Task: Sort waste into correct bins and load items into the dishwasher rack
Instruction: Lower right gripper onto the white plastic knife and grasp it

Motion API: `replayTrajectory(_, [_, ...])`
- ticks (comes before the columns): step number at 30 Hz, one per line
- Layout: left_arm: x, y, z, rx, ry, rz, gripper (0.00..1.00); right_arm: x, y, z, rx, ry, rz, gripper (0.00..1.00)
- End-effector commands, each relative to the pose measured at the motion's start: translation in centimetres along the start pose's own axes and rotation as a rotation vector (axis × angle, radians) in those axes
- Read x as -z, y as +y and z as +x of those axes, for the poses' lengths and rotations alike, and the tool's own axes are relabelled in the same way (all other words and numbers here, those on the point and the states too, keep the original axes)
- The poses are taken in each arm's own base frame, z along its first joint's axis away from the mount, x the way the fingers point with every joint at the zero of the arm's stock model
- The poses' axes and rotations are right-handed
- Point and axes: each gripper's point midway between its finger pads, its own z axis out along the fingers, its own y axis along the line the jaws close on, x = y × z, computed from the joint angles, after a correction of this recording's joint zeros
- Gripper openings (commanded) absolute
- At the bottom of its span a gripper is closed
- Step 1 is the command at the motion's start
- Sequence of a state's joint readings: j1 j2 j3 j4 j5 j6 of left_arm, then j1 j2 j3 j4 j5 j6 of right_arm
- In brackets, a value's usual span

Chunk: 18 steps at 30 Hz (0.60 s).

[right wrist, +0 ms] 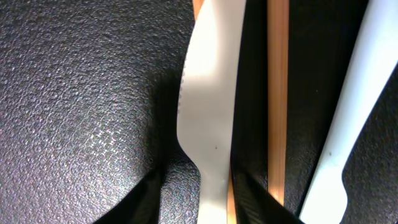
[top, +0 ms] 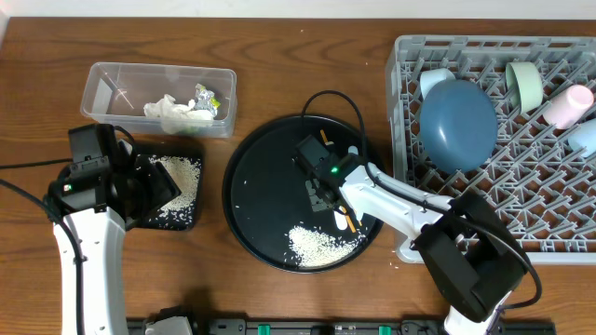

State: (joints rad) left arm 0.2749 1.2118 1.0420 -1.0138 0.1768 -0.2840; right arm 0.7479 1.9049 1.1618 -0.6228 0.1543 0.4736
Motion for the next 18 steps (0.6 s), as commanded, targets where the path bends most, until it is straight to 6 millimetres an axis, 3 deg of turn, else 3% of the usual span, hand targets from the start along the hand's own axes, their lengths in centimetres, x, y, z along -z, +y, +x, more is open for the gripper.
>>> replayTrajectory(1, [0.12, 0.10, -0.20, 0.006, -0.003, -0.003, 0.69, -0.31, 0.03, 0.37, 0.000, 0.007, 0.018, 0.24])
replayTrajectory(18, [0.12, 0.10, -0.19, 0.006, -0.003, -0.003, 0.69, -0.27, -0.05, 0.34, 0.000, 0.005, 0.022, 0.04])
